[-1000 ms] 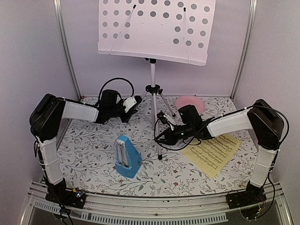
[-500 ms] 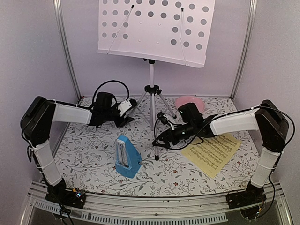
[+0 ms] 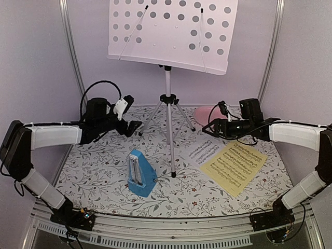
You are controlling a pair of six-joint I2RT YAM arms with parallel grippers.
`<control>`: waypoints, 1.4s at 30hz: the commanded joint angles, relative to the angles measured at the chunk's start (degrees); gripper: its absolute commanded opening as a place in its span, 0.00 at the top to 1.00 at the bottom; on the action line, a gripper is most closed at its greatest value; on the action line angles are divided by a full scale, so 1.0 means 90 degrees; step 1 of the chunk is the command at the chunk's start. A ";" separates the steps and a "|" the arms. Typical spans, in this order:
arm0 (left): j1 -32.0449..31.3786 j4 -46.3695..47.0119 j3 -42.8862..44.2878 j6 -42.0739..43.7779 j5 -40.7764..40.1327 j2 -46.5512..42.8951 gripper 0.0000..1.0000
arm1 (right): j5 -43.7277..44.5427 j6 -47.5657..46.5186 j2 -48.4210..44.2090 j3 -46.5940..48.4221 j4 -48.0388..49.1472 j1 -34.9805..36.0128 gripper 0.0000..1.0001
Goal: Set up the instrument practice props
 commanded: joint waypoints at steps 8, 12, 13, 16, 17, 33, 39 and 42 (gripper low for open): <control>-0.0418 0.0027 -0.0357 -0.1613 -0.0473 -0.0905 0.01 | 0.1386 0.1894 -0.2603 -0.1388 -0.2276 -0.1950 0.00; -0.0667 -0.0218 -0.0139 -0.1788 -0.0570 -0.0671 0.01 | 0.1115 0.1793 -0.2739 -0.1795 -0.2739 -0.3138 0.02; -0.0716 -0.0225 -0.0102 -0.1827 -0.0605 -0.0624 0.01 | 0.1206 0.1744 -0.2761 -0.1840 -0.2845 -0.3314 0.02; -0.0816 -0.0195 -0.0030 -0.1859 -0.0637 -0.0546 0.01 | 0.1469 0.1660 -0.2776 -0.1930 -0.3021 -0.3689 0.02; -0.0842 -0.0192 -0.0001 -0.1852 -0.0635 -0.0529 0.01 | 0.1541 0.1661 -0.2779 -0.1984 -0.3033 -0.3789 0.02; -0.0939 -0.0455 0.0038 -0.1475 -0.0709 -0.0725 0.01 | 0.1036 0.1478 -0.1676 -0.2804 -0.1494 -0.4591 0.16; -0.0977 -0.0439 -0.0038 -0.1401 -0.0839 -0.0852 0.01 | 0.0842 0.1463 -0.1225 -0.2968 -0.0903 -0.4585 0.26; -0.0978 -0.0489 -0.0030 -0.1384 -0.0911 -0.0878 0.01 | 0.0855 0.1474 -0.1184 -0.3033 -0.0711 -0.4599 0.30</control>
